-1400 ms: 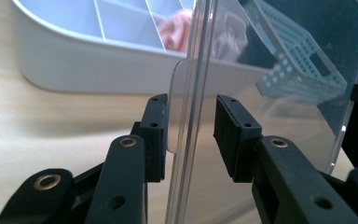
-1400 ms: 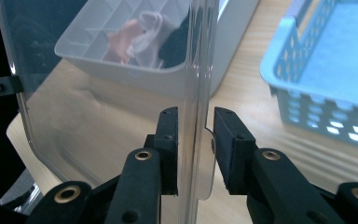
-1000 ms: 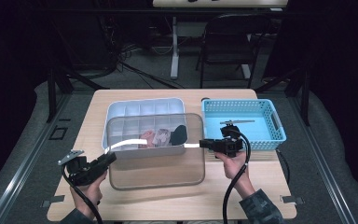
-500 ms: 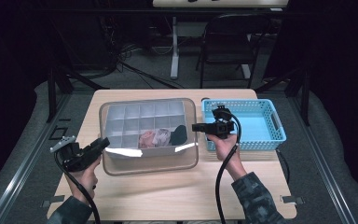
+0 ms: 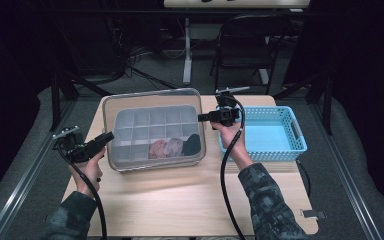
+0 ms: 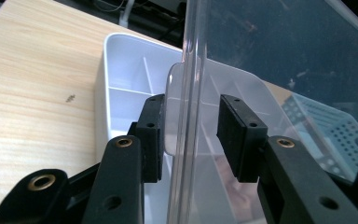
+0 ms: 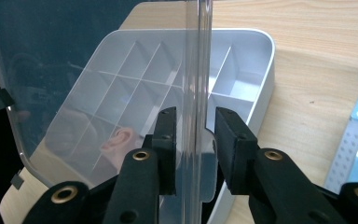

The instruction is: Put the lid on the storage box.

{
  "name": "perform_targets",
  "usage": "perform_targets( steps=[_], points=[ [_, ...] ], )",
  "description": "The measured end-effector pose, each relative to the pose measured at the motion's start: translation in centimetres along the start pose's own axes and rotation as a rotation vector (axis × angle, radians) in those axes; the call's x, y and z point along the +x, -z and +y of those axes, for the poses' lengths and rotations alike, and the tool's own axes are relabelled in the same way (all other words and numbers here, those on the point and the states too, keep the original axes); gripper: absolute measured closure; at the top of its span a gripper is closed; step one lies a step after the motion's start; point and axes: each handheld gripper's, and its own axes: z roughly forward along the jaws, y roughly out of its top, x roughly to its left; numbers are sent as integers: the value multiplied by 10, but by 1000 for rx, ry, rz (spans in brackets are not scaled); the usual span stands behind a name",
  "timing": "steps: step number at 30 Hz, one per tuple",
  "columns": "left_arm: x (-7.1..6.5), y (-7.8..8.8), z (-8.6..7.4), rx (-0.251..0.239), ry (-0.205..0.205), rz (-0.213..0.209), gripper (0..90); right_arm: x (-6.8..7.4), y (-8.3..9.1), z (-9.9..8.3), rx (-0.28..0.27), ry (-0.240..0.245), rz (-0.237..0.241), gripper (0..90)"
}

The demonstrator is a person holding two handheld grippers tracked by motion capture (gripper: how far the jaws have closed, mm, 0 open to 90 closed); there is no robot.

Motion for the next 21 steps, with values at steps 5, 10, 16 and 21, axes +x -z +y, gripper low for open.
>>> perform_targets(
  steps=[5,10,16,21],
  points=[
    [6,-10,9,3,23,5,624,-3,-11,10,11,-17,-2,709],
    [13,-18,14,4,24,20,620,-8,-23,15,8,-29,5,707],
    [22,-28,10,-11,24,39,611,-16,-41,11,10,-46,17,700],
    [28,-39,0,-7,30,43,604,-24,-52,5,14,-58,6,696]
  ],
)
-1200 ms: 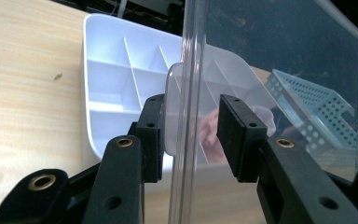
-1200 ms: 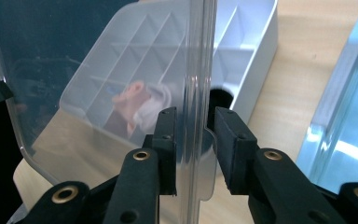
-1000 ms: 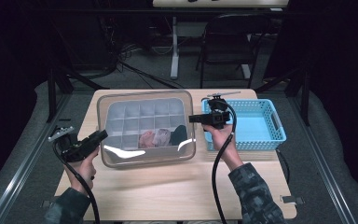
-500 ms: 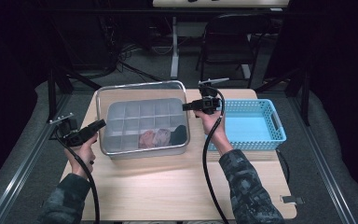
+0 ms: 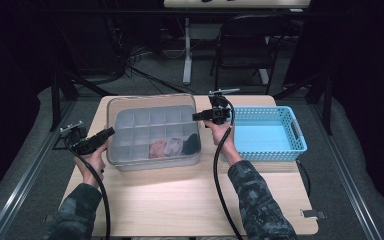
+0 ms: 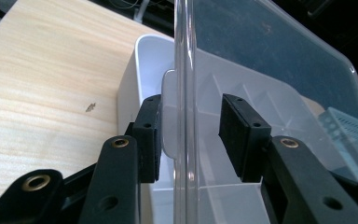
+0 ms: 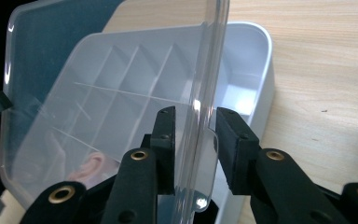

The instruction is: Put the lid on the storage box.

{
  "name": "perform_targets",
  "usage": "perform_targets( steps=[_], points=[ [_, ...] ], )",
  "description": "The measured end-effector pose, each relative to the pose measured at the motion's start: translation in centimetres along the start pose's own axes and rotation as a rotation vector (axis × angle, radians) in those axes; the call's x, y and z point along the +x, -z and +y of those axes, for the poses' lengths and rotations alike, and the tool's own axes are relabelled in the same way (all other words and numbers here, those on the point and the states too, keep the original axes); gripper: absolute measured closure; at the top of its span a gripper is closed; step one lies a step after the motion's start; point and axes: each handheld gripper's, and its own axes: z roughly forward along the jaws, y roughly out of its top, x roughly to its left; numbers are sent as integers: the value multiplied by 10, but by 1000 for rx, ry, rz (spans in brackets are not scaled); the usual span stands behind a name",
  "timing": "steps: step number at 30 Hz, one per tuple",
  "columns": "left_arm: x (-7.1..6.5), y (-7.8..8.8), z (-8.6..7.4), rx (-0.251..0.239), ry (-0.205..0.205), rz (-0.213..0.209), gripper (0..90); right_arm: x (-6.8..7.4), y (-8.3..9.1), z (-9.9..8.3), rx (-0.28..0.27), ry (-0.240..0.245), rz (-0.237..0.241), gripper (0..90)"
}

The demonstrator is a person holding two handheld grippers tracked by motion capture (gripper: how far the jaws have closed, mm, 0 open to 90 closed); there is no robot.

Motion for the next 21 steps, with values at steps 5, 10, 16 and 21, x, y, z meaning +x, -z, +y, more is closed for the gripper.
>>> perform_targets(
  steps=[5,10,16,21],
  points=[
    [1,-8,-4,9,-22,20,586,-5,-6,-2,12,-1,-15,686],
    [2,-15,-6,20,-48,62,542,-10,-15,-4,9,-18,-20,672],
    [0,-16,-9,3,-137,127,516,-10,-25,-7,29,7,-63,616],
    [-1,-12,-9,4,-150,128,500,-3,-24,-6,4,65,-121,577]
  ],
)
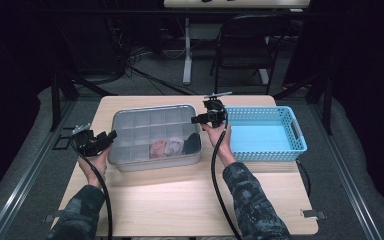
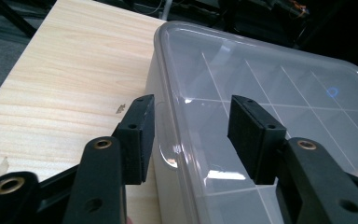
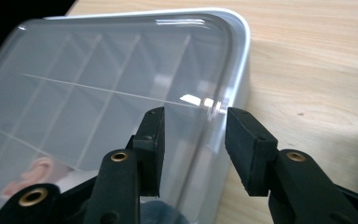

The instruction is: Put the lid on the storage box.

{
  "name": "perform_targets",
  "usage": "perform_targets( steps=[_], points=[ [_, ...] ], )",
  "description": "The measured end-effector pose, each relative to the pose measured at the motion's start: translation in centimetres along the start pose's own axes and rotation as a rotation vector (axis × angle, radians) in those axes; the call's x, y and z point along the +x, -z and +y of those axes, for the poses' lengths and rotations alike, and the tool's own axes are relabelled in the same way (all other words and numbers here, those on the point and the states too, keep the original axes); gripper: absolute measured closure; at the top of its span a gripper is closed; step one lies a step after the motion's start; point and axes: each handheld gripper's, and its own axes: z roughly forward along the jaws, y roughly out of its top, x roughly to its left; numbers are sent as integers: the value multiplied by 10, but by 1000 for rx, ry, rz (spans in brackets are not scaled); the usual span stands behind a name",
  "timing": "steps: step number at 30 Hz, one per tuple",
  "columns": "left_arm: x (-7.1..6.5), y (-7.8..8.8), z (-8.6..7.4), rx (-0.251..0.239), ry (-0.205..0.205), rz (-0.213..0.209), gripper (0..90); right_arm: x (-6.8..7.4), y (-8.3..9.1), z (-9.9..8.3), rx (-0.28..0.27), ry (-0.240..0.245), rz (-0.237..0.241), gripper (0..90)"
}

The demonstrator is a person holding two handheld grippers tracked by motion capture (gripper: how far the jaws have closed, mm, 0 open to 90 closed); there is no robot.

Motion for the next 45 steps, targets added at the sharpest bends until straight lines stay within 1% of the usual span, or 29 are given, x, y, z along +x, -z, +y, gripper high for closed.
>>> perform_targets(
  steps=[1,2,4,5,6,8,10,11,12,15,16,17,19,20,21,22,24,26,28,29,30,31,32,33,35,36,39,41,45],
  points=[
    [-1,2,0,3,-8,9,486,1,1,0,-2,-1,4,565],
    [-2,4,1,1,-15,8,467,2,3,0,-2,14,-6,563],
    [-2,9,0,6,-21,7,427,3,6,-1,15,16,0,525],
    [-3,12,0,3,-29,8,409,4,8,-3,26,25,-2,503],
    [-4,15,0,6,-31,10,398,4,10,-5,32,41,-7,500],
    [-5,22,-1,10,-45,-6,383,6,15,-11,38,57,1,507],
    [-8,28,-3,13,-60,-14,368,8,21,-18,40,80,-11,509],
    [-10,32,-5,25,-76,-18,366,8,24,-20,45,88,-13,525],
    [-11,36,-7,24,-89,-20,361,8,29,-25,37,89,-19,552],
    [-14,45,-12,38,-112,-25,358,9,42,-34,36,102,-45,616],
    [-14,49,-16,54,-119,-32,357,9,45,-37,43,104,-51,636],
    [-14,51,-19,51,-124,-30,357,10,48,-41,50,111,-75,659],
    [-15,57,-26,57,-129,-31,362,10,51,-49,65,114,-103,710],
    [-15,59,-29,63,-144,-27,363,10,52,-53,68,115,-107,735],
    [-15,62,-31,75,-153,-32,368,10,51,-57,85,115,-107,754],
    [-16,62,-33,82,-153,-33,379,12,48,-62,82,118,-108,785],
    [-15,63,-37,92,-152,-44,382,15,44,-69,105,129,-112,818],
    [-14,62,-40,113,-153,-65,391,17,37,-75,109,135,-113,852],
    [-15,59,-42,126,-139,-92,412,17,33,-80,114,131,-117,885],
    [-16,58,-43,131,-144,-97,420,17,31,-81,104,125,-105,892],
    [-17,57,-43,136,-150,-90,415,16,30,-83,108,126,-100,900],
    [-16,56,-43,134,-144,-91,416,17,30,-84,116,126,-104,900],
    [-15,56,-43,136,-132,-96,423,17,29,-85,105,126,-99,900],
    [-15,56,-44,133,-125,-96,432,16,29,-86,108,132,-103,900],
    [-16,55,-44,130,-121,-93,430,15,29,-87,101,123,-94,900],
    [-16,55,-44,133,-129,-88,427,14,29,-87,101,120,-89,900],
    [-18,54,-44,127,-128,-83,419,14,29,-88,98,114,-81,900],
    [-19,53,-43,134,-144,-72,415,14,29,-89,89,113,-79,900],
    [-19,53,-43,125,-146,-73,418,14,30,-90,87,117,-75,900]
  ],
)
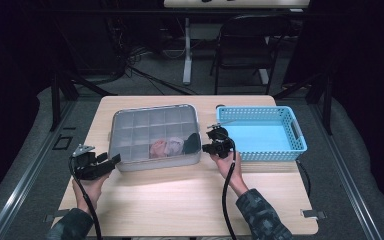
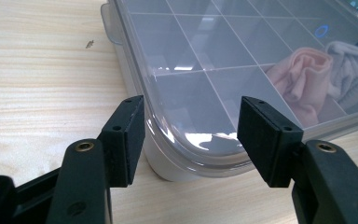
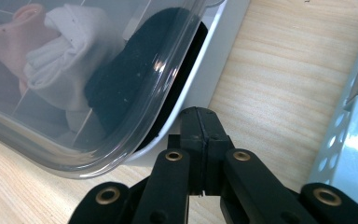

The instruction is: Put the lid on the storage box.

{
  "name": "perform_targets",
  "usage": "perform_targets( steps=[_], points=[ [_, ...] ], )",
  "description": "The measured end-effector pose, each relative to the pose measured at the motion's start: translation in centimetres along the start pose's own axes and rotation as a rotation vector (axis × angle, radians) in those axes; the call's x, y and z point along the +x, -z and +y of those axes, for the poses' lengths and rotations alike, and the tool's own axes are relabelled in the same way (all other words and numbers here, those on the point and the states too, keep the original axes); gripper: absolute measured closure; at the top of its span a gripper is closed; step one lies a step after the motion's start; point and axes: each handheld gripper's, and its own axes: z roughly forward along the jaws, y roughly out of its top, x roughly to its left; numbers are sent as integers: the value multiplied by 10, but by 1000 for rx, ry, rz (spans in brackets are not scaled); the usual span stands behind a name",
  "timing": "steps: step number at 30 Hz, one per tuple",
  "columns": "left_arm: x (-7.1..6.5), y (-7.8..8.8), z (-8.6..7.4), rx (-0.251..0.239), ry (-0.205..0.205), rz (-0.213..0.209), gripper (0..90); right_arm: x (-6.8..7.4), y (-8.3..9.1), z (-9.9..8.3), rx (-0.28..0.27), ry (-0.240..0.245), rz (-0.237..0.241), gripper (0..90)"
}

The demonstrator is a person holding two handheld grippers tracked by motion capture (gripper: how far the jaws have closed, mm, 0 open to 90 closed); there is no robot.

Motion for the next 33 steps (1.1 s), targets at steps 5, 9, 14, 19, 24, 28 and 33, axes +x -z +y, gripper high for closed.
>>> perform_targets(
  steps=[5,9,14,19,24,28,33],
  points=[
    [-2,-1,4,6,-32,9,406,1,0,-1,-4,-2,-7,900],
    [1,-3,5,16,-28,-8,395,1,0,-1,-11,-9,-7,900],
    [7,-2,10,10,-21,-33,416,1,0,-2,-6,2,0,900],
    [18,-9,27,-14,-14,-4,442,3,-6,1,4,29,-36,900],
    [30,-29,36,24,16,44,525,1,-12,3,10,22,-43,899],
    [31,-31,39,18,30,41,625,2,-13,3,14,22,-51,900],
    [30,-30,37,-2,33,45,706,3,-12,2,17,28,-47,900]
  ],
)
